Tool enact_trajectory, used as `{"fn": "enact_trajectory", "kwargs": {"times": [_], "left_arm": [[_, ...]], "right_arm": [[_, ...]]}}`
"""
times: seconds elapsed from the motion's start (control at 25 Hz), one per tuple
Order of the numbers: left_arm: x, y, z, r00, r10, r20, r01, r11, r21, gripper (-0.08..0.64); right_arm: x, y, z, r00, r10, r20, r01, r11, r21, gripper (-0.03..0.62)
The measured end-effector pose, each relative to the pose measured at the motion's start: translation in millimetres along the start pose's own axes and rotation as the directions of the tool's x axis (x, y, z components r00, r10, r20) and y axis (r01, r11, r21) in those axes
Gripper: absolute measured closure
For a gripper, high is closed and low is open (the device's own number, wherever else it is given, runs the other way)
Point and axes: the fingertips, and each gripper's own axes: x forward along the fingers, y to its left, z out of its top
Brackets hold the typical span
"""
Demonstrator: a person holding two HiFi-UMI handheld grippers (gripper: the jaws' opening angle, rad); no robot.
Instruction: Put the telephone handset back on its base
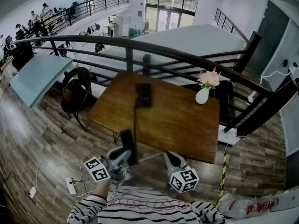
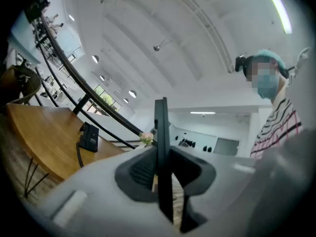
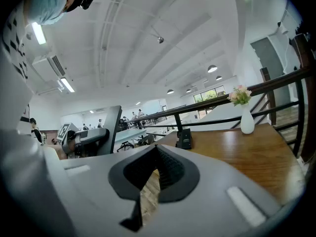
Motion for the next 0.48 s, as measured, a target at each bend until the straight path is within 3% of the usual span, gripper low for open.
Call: {"fn": "enact_trajectory", "kwargs": {"times": [0.48], "left_arm": [[-16.5,-18.8,-14.6,1.000,0.022,0.005,-0.022,1.000,0.001,0.489]], "right_arm": [[-20.2,5.2,-4.7,0.999,-0.006,0.032,0.004,0.999,0.049,0.592]]}}
